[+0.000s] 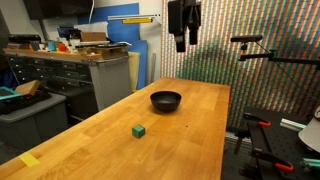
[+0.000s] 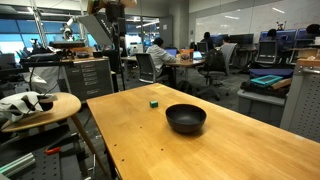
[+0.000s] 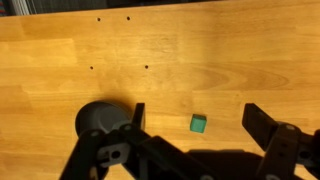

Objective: Put the green block in the bowl

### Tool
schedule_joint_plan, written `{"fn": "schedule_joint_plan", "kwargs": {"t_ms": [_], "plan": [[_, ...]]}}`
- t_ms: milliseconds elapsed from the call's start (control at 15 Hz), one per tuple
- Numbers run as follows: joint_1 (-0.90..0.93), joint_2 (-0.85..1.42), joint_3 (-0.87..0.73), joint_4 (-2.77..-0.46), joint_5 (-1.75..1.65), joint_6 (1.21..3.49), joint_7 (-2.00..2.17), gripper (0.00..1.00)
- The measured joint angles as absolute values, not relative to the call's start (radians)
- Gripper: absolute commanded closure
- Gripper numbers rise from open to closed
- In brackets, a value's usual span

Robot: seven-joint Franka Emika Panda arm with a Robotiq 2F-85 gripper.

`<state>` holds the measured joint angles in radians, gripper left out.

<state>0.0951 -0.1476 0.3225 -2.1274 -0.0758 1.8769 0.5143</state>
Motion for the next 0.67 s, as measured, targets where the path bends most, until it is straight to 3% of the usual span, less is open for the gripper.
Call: {"fn": "schedule_joint_plan", "kwargs": {"t_ms": [667], "plan": [[0.143, 0.094, 0.282, -2.109, -0.092, 2.152, 0.652, 0.00]]}}
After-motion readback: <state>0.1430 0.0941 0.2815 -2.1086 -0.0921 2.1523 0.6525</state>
